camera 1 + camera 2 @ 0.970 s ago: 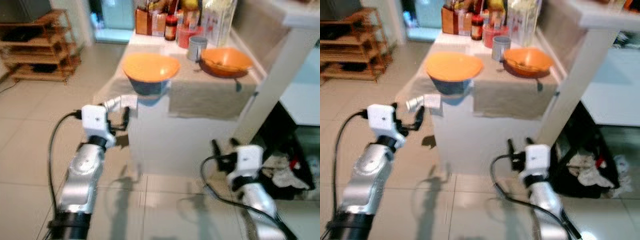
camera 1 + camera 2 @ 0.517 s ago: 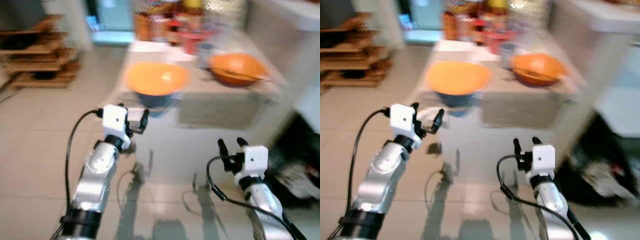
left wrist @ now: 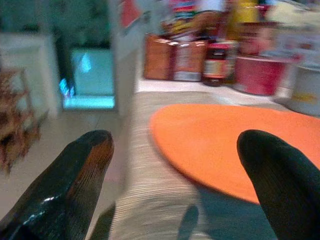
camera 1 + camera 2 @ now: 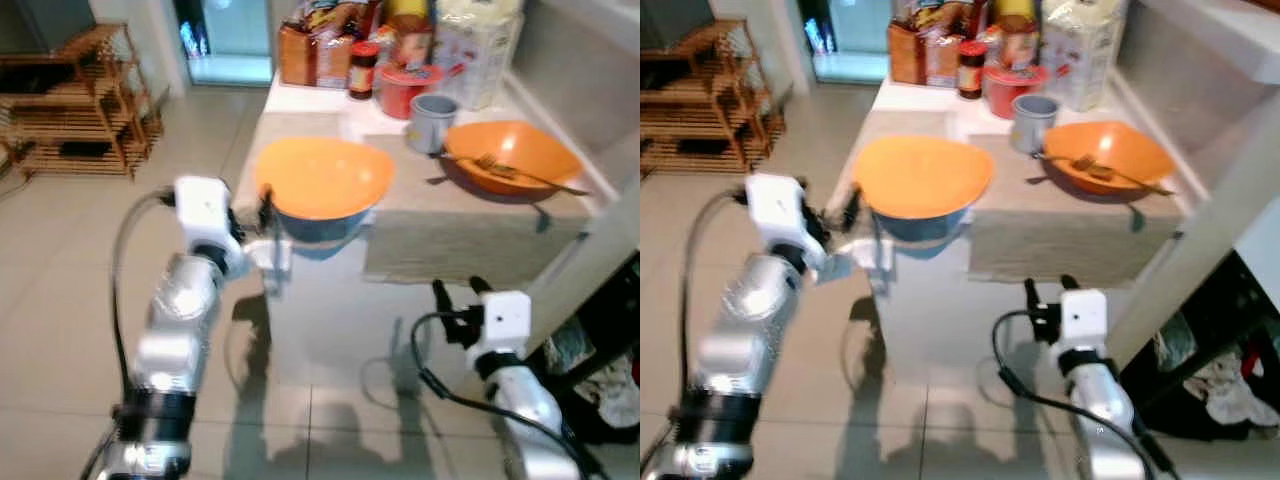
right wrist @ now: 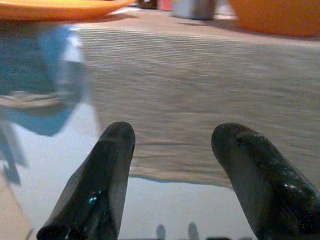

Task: Setting the table

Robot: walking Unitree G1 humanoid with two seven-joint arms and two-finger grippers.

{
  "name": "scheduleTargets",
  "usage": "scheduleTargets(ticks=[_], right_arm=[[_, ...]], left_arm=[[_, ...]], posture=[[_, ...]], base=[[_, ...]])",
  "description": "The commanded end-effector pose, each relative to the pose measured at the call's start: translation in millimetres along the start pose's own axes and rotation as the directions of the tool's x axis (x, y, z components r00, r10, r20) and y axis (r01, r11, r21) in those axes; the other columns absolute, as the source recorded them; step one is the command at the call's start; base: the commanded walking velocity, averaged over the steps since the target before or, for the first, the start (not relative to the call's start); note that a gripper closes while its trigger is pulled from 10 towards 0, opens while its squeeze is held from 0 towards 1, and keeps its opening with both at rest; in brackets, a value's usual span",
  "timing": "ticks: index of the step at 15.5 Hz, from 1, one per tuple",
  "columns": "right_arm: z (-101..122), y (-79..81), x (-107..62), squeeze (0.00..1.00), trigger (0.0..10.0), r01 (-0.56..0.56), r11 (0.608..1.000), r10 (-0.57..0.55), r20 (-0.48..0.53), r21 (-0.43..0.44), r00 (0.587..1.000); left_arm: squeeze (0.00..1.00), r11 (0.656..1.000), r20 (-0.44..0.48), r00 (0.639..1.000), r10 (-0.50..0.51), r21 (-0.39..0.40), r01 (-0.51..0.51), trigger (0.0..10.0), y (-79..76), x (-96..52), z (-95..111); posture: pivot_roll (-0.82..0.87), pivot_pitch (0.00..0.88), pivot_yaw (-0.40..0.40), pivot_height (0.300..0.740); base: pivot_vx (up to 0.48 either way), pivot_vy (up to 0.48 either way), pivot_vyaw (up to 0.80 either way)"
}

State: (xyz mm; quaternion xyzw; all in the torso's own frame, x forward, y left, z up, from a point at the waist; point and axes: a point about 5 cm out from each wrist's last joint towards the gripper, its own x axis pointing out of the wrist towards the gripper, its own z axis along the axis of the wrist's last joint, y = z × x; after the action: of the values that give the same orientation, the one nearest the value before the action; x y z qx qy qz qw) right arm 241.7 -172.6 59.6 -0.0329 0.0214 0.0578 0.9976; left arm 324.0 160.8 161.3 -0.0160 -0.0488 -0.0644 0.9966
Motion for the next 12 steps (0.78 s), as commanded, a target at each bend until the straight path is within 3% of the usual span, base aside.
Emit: scheduleTargets(ticks=[1,2,4,7,9,12], right_arm=[[1,2.5,-1.0,0.00,10.0,-0.011,1.000,0.011,0.008,0.003,1.000],[1,3.9,-1.1,0.00,10.0,-0.011,1.000,0.011,0.008,0.007,1.000],[2,5.6,-0.2,0.00,10.0,-0.011,1.000,0.011,0.010,0.011,1.000],[3,7.7,0.1,0.00,10.0,-0.012,1.000,0.012,0.014,0.009,1.000],[2,7.6,-1.5,0.00,10.0,-0.008,1.000,0.008,0.007,0.006,1.000],[-2,4.7,-4.5,0.00,10.0,-0.007,1.000,0.007,-0.008,0.005,1.000]], left_arm=[[0.00,0.999,-0.009,1.000,0.015,-0.034,-0.015,10.0,3.0,2.5,6],[0.00,0.982,-0.093,0.996,0.015,-0.185,-0.032,10.0,0.6,16.1,13],[0.00,0.952,-0.218,0.975,-0.038,-0.305,-0.031,10.0,-13.8,27.9,5],[0.00,0.870,-0.349,0.928,-0.132,-0.489,-0.060,10.0,-33.2,35.0,-5],[0.00,0.818,-0.412,0.895,-0.171,-0.566,-0.105,10.0,-38.5,34.4,2],[0.00,0.785,-0.413,0.891,-0.191,-0.609,-0.114,10.0,-41.8,32.8,15]], posture=[[0.03,0.000,0.011,0.740],[0.03,0.000,0.016,0.740],[0.03,0.000,0.021,0.740],[0.01,0.000,0.033,0.740],[0.00,0.000,0.037,0.740],[0.01,0.000,0.031,0.740]], base=[[0.000,0.000,0.00],[0.000,0.000,0.00],[0.000,0.000,0.00],[0.000,0.000,0.00],[0.000,0.000,0.00],[0.000,0.000,0.00]])
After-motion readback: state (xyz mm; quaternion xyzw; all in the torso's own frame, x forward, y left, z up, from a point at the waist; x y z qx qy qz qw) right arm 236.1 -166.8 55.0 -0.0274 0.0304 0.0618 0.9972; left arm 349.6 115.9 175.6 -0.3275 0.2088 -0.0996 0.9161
